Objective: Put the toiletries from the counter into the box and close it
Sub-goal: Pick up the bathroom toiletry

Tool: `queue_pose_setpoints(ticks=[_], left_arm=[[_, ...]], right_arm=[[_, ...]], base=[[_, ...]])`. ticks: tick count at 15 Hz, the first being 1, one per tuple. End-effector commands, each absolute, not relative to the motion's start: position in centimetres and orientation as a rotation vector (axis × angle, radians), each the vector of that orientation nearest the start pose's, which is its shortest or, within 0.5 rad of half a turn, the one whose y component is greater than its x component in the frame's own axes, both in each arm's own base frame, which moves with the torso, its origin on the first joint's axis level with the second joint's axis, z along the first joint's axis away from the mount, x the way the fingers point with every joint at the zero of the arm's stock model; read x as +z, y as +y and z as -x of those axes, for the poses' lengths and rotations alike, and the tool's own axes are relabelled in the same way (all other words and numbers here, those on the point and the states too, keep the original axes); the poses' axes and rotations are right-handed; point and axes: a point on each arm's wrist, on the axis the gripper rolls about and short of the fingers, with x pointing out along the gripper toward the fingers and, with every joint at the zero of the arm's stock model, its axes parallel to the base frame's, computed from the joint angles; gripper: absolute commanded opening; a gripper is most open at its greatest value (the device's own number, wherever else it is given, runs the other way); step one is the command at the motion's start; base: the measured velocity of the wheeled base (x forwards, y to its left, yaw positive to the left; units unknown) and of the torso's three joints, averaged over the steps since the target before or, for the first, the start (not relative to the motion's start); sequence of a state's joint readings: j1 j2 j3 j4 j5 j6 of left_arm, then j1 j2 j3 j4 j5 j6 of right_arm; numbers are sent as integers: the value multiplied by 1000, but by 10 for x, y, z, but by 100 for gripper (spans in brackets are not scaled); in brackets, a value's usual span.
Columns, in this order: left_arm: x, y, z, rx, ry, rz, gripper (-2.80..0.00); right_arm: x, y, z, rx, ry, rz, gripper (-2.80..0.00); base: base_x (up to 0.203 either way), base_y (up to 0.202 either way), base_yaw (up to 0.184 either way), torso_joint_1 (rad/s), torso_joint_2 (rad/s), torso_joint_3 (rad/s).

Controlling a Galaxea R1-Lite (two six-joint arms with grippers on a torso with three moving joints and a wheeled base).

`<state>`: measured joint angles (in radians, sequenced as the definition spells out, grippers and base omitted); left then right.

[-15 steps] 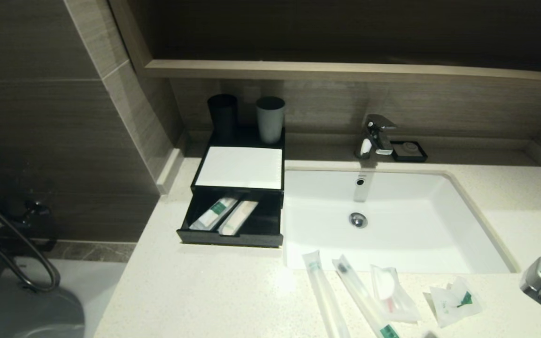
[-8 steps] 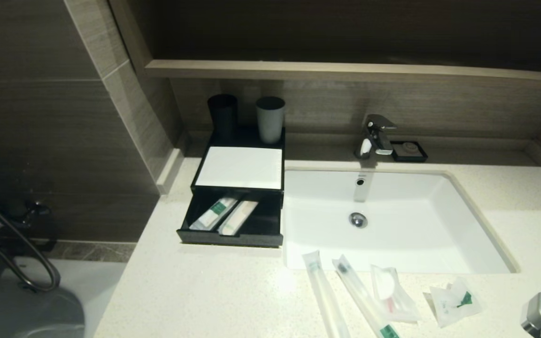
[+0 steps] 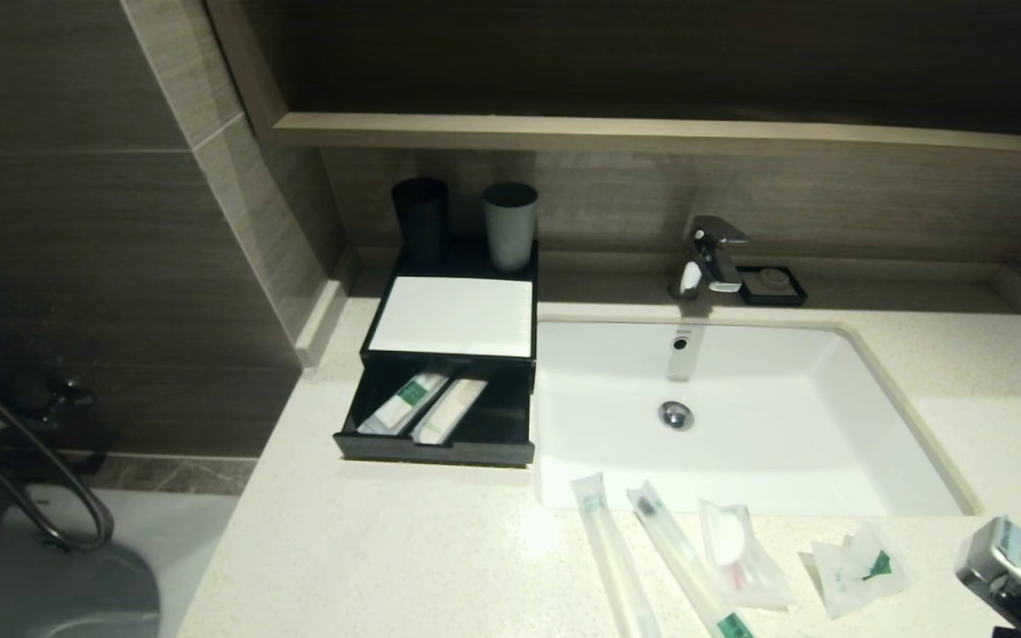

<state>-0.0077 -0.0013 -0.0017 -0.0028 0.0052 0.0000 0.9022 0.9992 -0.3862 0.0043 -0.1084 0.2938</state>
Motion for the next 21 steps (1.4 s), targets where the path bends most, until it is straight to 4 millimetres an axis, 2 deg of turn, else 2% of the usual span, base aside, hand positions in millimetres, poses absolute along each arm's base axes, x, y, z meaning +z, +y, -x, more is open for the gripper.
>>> queue_pose_setpoints(ticks=[1,7,14,21], left_arm=[[76,0,23,-2,-6,0,-280],[76,0,23,-2,-6,0,-280],[76,0,23,-2,-6,0,-280],[76,0,23,-2,-6,0,-280]], right_arm=[[148,92,-72,688,708,74,-280],[136,117,-76,684,726,155,-280],[126,125,-75,661,775,177,-280],[112,149,-62,660,827,233,-280]], base=[[0,0,0,0,0,0],[0,0,0,0,0,0],[0,0,0,0,0,0],[0,0,0,0,0,0]])
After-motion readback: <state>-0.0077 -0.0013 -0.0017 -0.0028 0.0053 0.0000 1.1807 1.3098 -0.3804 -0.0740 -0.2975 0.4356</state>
